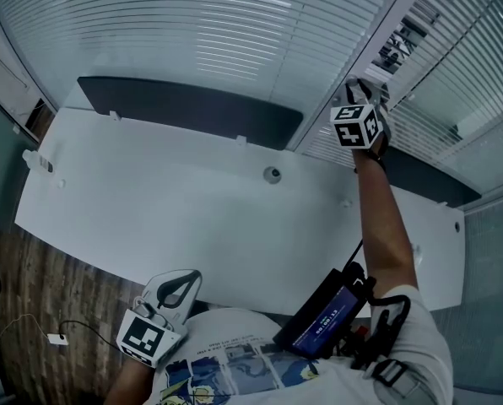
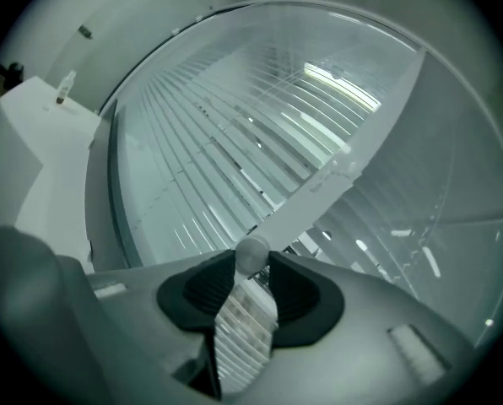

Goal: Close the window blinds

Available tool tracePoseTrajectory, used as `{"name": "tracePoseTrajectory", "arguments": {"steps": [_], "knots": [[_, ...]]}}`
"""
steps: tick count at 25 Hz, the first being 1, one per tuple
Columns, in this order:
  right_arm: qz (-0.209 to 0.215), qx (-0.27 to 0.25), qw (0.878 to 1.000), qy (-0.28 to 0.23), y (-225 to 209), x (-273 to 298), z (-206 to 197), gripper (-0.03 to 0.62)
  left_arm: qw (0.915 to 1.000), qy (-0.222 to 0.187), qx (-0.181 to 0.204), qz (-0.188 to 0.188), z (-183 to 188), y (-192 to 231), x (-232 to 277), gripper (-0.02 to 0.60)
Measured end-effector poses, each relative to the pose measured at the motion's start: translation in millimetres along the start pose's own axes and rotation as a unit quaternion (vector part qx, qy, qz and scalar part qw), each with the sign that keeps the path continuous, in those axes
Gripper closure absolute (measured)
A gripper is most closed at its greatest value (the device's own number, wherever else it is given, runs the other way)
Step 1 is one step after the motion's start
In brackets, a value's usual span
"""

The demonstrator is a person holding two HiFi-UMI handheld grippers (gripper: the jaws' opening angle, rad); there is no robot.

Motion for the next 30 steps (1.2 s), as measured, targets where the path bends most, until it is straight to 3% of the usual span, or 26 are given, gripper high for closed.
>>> {"name": "tracePoseTrajectory", "arguments": {"steps": [3, 5, 6, 8, 10, 12, 14, 17, 22, 24, 27, 30], "knots": [[0.022, 0.107, 0.994, -0.002, -6.0, -0.5, -4.6, 0.459, 1.0000, 0.001, 0.000, 0.000, 2.4, -0.5, 1.4, 0.575], [0.051, 0.214, 0.976, 0.002, -9.3, 1.7, -11.9, 0.454, 1.0000, 0.001, 0.006, -0.002, 2.2, 0.1, 2.9, 0.575], [0.071, 0.275, 0.959, 0.006, -10.9, 2.4, -15.0, 0.456, 1.0000, 0.001, 0.005, -0.002, 2.9, 0.0, 3.2, 0.575], [0.113, 0.404, 0.908, 0.013, -14.1, 1.7, -19.2, 0.456, 1.0000, 0.002, -0.002, -0.001, 6.1, -1.6, 2.8, 0.575], [0.144, 0.519, 0.842, 0.017, -17.5, 1.3, -22.8, 0.454, 1.0000, 0.000, 0.004, -0.003, 4.9, -2.3, 2.1, 0.575], [0.160, 0.600, 0.784, 0.019, -19.1, 3.4, -26.8, 0.454, 1.0000, 0.001, 0.003, -0.004, 4.3, -2.6, 2.8, 0.575], [0.162, 0.649, 0.743, 0.019, -20.0, 6.4, -30.2, 0.454, 1.0000, 0.001, 0.003, -0.004, 1.9, -1.9, 3.8, 0.575], [0.162, 0.688, 0.707, 0.024, -22.1, 11.1, -33.8, 0.455, 1.0000, 0.001, 0.008, -0.004, -1.0, -1.8, 3.6, 0.575], [0.153, 0.701, 0.696, 0.031, -20.5, 17.1, -35.3, 0.464, 1.0000, 0.002, -0.004, -0.003, 2.6, -2.9, 3.7, 0.575], [0.146, 0.699, 0.700, 0.032, -20.3, 16.4, -34.9, 0.464, 1.0000, 0.001, 0.001, -0.003, 0.0, -2.3, 2.9, 0.575], [0.139, 0.672, 0.726, 0.038, -21.3, 15.2, -31.6, 0.465, 1.0000, -0.001, 0.006, -0.003, -3.0, -1.0, 2.3, 0.575], [0.128, 0.631, 0.764, 0.045, -23.0, 15.0, -26.3, 0.465, 1.0000, 0.001, 0.000, -0.005, 0.0, -1.8, 3.8, 0.575]]}}
Point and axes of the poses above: the fingertips, and each gripper's own axes: x forward along the fingers, y to its left, z out of its top, the point moved 7 cm from there along -x, backward along the fingers, and after that the axes turned 10 degrees about -z, right-handed, at the moved point
